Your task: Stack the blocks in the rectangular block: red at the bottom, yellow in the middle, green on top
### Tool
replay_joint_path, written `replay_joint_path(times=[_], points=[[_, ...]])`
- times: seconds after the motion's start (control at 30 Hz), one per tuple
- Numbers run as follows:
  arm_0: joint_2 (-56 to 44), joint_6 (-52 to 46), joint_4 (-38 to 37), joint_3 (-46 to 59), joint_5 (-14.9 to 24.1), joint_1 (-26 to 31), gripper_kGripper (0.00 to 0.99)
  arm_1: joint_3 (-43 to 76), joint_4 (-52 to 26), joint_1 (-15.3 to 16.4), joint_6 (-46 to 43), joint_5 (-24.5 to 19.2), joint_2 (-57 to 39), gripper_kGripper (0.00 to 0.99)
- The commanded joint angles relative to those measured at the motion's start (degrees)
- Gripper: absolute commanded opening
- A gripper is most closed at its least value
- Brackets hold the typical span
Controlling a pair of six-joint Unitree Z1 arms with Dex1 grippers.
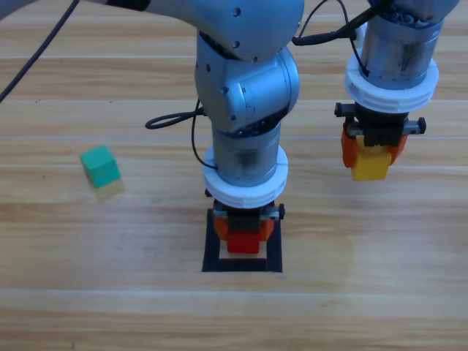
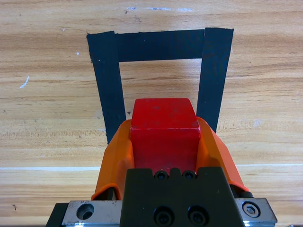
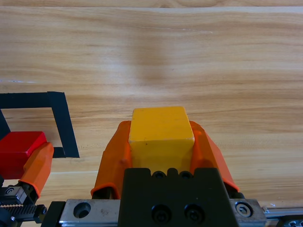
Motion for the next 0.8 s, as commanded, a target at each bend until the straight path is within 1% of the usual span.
replay_joint_path(times=[0.03, 0.8], points=[[1.7, -1.4, 0.0, 0.9, -0.1, 0.9, 0.038, 1.3, -1.1, 1.2, -0.2, -0.9, 0.4, 0.000], [3.4, -2.7, -1.4, 1.5, 0.1, 0.9, 0.041, 1.8, -1.9, 1.2, 0.1, -1.3, 0.3, 0.000]])
